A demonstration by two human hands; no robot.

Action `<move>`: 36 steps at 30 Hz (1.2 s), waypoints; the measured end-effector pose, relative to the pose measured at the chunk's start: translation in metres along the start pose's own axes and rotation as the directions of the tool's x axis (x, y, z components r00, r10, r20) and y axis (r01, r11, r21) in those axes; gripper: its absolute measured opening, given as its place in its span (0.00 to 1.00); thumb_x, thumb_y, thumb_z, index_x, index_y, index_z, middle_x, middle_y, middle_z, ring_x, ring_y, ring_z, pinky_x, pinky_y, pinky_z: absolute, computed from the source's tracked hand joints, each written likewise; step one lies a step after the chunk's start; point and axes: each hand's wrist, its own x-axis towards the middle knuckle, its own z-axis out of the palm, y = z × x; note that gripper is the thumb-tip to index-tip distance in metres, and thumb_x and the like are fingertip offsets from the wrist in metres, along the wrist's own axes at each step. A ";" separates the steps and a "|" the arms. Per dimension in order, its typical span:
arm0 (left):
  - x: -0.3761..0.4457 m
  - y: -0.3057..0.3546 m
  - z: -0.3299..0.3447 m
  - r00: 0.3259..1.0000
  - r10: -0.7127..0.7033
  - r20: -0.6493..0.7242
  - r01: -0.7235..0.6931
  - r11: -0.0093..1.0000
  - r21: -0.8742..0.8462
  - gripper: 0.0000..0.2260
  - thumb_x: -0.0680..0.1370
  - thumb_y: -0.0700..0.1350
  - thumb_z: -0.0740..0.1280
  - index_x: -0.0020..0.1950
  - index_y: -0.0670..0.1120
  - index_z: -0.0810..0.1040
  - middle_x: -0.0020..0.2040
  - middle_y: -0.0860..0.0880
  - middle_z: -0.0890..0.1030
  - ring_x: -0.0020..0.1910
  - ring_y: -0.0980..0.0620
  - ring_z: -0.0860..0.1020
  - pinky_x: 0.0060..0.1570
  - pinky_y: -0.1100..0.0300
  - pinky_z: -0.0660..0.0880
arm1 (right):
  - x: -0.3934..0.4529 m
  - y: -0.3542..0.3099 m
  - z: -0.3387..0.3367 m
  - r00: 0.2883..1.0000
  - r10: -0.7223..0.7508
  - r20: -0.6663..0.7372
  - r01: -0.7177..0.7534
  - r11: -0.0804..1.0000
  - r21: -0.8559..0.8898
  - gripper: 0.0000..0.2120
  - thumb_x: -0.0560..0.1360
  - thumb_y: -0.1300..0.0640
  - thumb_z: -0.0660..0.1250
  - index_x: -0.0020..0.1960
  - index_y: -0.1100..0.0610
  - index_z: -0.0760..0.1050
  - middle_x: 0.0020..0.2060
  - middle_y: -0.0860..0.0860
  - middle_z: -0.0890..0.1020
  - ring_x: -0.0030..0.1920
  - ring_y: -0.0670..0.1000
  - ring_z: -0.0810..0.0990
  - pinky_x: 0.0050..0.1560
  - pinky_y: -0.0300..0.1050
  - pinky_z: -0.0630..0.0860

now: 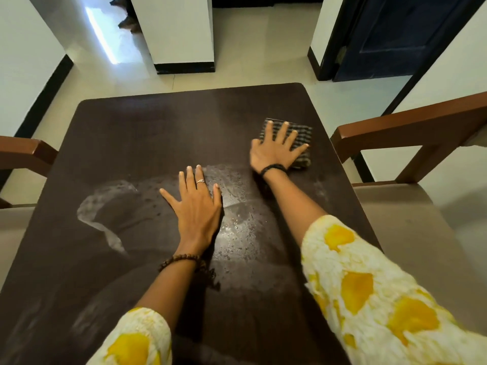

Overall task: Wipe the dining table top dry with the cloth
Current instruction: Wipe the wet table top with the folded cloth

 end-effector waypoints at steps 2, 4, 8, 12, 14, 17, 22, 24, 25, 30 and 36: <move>0.000 0.000 0.000 1.000 0.001 -0.011 -0.001 0.999 -0.037 0.24 0.81 0.49 0.49 0.75 0.43 0.49 0.76 0.46 0.54 0.75 0.49 0.48 0.68 0.36 0.38 | -0.010 -0.035 0.010 0.981 -0.187 0.042 0.188 0.982 -0.023 0.28 0.80 0.44 0.49 0.77 0.47 0.46 0.77 0.55 0.45 0.76 0.60 0.43 0.68 0.70 0.38; 0.000 -0.001 -0.002 1.000 -0.001 -0.029 -0.002 0.996 -0.090 0.23 0.81 0.46 0.49 0.76 0.43 0.49 0.76 0.46 0.55 0.75 0.50 0.49 0.69 0.37 0.38 | -0.021 -0.059 0.018 0.933 -0.349 0.090 0.353 0.934 -0.044 0.27 0.80 0.44 0.49 0.77 0.47 0.46 0.77 0.54 0.45 0.76 0.60 0.43 0.69 0.69 0.38; -0.001 -0.010 -0.014 0.991 -0.035 -0.127 -0.008 0.947 -0.322 0.21 0.81 0.40 0.52 0.74 0.44 0.57 0.74 0.46 0.61 0.73 0.51 0.57 0.73 0.47 0.46 | -0.023 -0.040 0.014 0.821 -0.558 0.121 0.568 0.818 -0.084 0.25 0.81 0.43 0.48 0.77 0.43 0.47 0.77 0.51 0.48 0.76 0.56 0.46 0.72 0.66 0.42; -0.001 -0.062 -0.041 0.994 0.062 -0.087 -0.083 0.963 -0.258 0.19 0.81 0.40 0.54 0.72 0.43 0.62 0.73 0.44 0.62 0.72 0.49 0.59 0.71 0.53 0.55 | -0.003 0.021 0.001 0.885 -0.461 0.060 0.465 0.879 -0.104 0.25 0.81 0.44 0.48 0.77 0.43 0.47 0.77 0.50 0.49 0.77 0.54 0.48 0.72 0.64 0.43; -0.001 -0.101 -0.058 0.994 0.091 -0.061 -0.100 0.982 -0.163 0.19 0.80 0.40 0.56 0.72 0.42 0.62 0.73 0.42 0.63 0.72 0.46 0.60 0.71 0.51 0.55 | 0.002 0.043 -0.006 0.940 -0.337 0.048 0.340 0.937 -0.086 0.25 0.81 0.44 0.48 0.77 0.43 0.48 0.77 0.50 0.49 0.77 0.54 0.47 0.72 0.65 0.42; -0.005 -0.161 -0.077 0.999 0.038 -0.030 -0.038 0.999 -0.015 0.19 0.80 0.42 0.56 0.72 0.42 0.63 0.72 0.40 0.64 0.71 0.43 0.60 0.70 0.45 0.52 | -0.003 0.040 -0.008 0.984 -0.168 0.053 0.171 0.983 -0.063 0.25 0.81 0.44 0.48 0.77 0.43 0.47 0.77 0.51 0.47 0.77 0.56 0.45 0.72 0.66 0.40; -0.017 -0.203 -0.081 0.997 -0.071 -0.024 0.071 0.997 -0.030 0.20 0.81 0.47 0.55 0.73 0.44 0.62 0.74 0.44 0.61 0.73 0.45 0.56 0.70 0.44 0.47 | -0.031 -0.034 0.012 0.997 -0.076 0.001 0.076 0.997 -0.022 0.27 0.80 0.43 0.51 0.77 0.44 0.47 0.77 0.54 0.45 0.76 0.61 0.43 0.69 0.70 0.39; -0.015 -0.203 -0.081 0.997 -0.068 -0.044 0.065 0.996 -0.060 0.20 0.81 0.47 0.55 0.72 0.45 0.63 0.74 0.45 0.62 0.73 0.47 0.56 0.71 0.46 0.46 | -0.049 -0.073 0.026 0.989 -0.146 -0.010 0.146 0.989 -0.024 0.28 0.80 0.43 0.52 0.77 0.44 0.48 0.77 0.55 0.46 0.76 0.62 0.44 0.68 0.71 0.39; -0.015 -0.203 -0.080 0.997 -0.068 -0.048 0.065 0.995 -0.069 0.20 0.81 0.47 0.55 0.72 0.45 0.63 0.74 0.46 0.62 0.73 0.47 0.56 0.71 0.46 0.46 | -0.061 -0.092 0.033 0.981 -0.192 -0.007 0.192 0.981 -0.026 0.28 0.80 0.43 0.53 0.77 0.45 0.49 0.77 0.55 0.47 0.76 0.62 0.44 0.68 0.71 0.38; -0.017 -0.204 -0.080 0.990 -0.125 -0.070 0.116 0.987 -0.112 0.18 0.81 0.47 0.54 0.72 0.48 0.64 0.74 0.46 0.61 0.74 0.49 0.53 0.70 0.43 0.40 | -0.091 -0.131 0.048 0.893 -0.448 0.047 0.451 0.889 -0.079 0.26 0.80 0.43 0.50 0.76 0.43 0.49 0.77 0.53 0.50 0.76 0.60 0.46 0.69 0.69 0.40; -0.016 -0.207 -0.081 0.948 -0.302 -0.101 0.286 0.947 -0.148 0.17 0.81 0.48 0.54 0.69 0.54 0.67 0.75 0.48 0.60 0.75 0.47 0.50 0.66 0.36 0.38 | -0.044 -0.067 0.025 0.975 -0.220 -0.015 0.218 0.974 -0.064 0.26 0.80 0.43 0.50 0.76 0.43 0.50 0.77 0.50 0.50 0.76 0.55 0.48 0.70 0.67 0.40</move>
